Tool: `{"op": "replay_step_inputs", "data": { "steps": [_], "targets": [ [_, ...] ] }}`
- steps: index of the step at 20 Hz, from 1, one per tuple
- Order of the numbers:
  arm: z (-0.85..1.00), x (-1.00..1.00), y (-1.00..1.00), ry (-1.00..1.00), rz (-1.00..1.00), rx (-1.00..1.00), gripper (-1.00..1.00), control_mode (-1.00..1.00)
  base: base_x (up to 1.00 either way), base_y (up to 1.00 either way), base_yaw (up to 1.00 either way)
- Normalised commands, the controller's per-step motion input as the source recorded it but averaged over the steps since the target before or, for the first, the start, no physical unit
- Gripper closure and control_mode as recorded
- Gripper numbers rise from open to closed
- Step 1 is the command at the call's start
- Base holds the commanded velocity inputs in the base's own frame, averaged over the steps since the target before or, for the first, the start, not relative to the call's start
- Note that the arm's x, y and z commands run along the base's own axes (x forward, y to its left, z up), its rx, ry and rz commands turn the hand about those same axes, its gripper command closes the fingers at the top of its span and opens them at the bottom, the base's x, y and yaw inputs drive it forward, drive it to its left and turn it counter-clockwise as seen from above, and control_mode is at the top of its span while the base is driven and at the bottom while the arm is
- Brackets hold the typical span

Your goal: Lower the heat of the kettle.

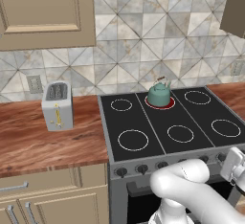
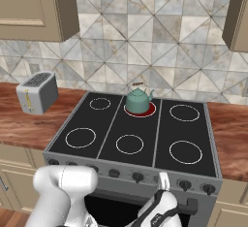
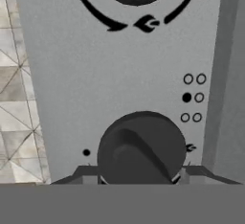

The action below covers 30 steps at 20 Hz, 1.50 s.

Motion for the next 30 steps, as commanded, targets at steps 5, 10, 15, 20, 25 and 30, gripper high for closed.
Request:
{"op": "replay_step_inputs", "data": {
  "steps": [5, 10, 15, 20, 25, 30],
  "targets": [
    [0.1, 0.0, -0.5, -0.13, -0.11, 0.29, 1.0, -1.0, 0.0, 0.0, 0.0],
    [0.11, 0.0, -0.49, -0.13, -0.1, 0.27, 1.0, -1.0, 0.0, 0.0, 0.0],
    [0.12, 0.0, -0.45, -0.11, -0.1, 0.27, 1.0, -1.0, 0.0, 0.0, 0.0],
    [0.12, 0.0, -0.43, -0.09, -0.1, 0.28, 1.0, -1.0, 0.0, 0.0, 0.0],
    [0.1, 0.0, -0.39, -0.08, -0.1, 0.28, 1.0, -1.0, 0.0, 0.0, 0.0],
    [0.09, 0.0, -0.37, -0.07, -0.11, 0.27, 1.0, -1.0, 0.0, 0.0, 0.0]
  ]
}}
